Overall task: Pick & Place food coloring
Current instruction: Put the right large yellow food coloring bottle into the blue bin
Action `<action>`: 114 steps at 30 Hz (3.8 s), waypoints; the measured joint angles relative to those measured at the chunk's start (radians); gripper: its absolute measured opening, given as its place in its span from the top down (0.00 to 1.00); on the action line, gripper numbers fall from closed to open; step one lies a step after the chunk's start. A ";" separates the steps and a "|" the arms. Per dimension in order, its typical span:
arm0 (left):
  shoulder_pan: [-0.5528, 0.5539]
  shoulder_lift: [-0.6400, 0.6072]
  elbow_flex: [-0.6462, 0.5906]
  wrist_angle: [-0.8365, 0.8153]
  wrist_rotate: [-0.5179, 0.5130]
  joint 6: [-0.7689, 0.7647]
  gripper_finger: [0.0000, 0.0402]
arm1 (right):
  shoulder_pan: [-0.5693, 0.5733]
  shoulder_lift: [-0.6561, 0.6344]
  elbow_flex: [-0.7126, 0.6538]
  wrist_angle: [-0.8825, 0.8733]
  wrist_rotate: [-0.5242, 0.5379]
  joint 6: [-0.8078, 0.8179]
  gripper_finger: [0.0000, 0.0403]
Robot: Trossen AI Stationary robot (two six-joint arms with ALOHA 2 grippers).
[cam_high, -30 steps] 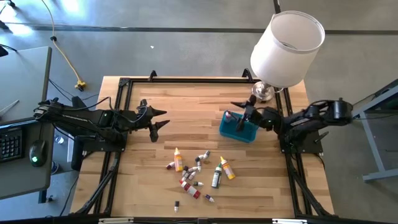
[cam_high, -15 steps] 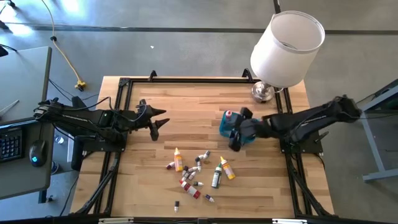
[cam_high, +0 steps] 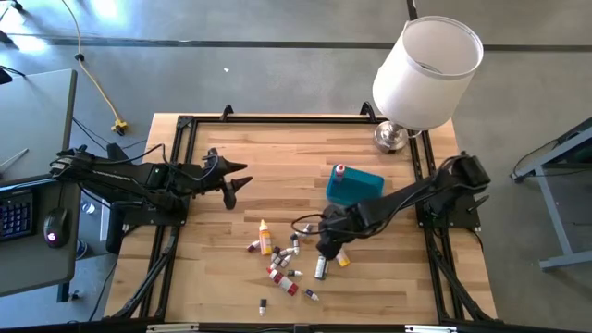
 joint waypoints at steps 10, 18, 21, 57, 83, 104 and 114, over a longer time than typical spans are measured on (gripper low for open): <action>0.000 0.000 0.000 -0.004 0.049 0.012 0.51 | 0.000 0.061 0.001 -0.006 0.005 0.040 0.48; 0.000 0.000 0.000 -0.006 0.049 0.013 0.51 | -0.002 0.130 0.001 -0.006 -0.009 0.007 0.48; 0.000 0.000 0.000 -0.006 0.049 0.013 0.51 | -0.009 0.141 0.000 -0.007 0.002 -0.031 0.51; 0.000 0.000 0.000 -0.008 0.048 0.013 0.51 | 0.012 0.003 0.001 -0.023 -0.055 -0.221 0.60; 0.000 0.000 0.000 -0.024 0.048 0.009 0.51 | 0.012 0.168 0.000 -0.032 -0.126 -0.171 0.68; 0.000 0.000 0.000 -0.029 0.045 0.002 0.51 | 0.013 0.165 0.000 -0.121 -0.190 -0.198 0.51; 0.000 0.000 0.000 -0.029 0.045 0.002 0.51 | 0.010 0.165 0.000 -0.118 -0.183 -0.137 0.69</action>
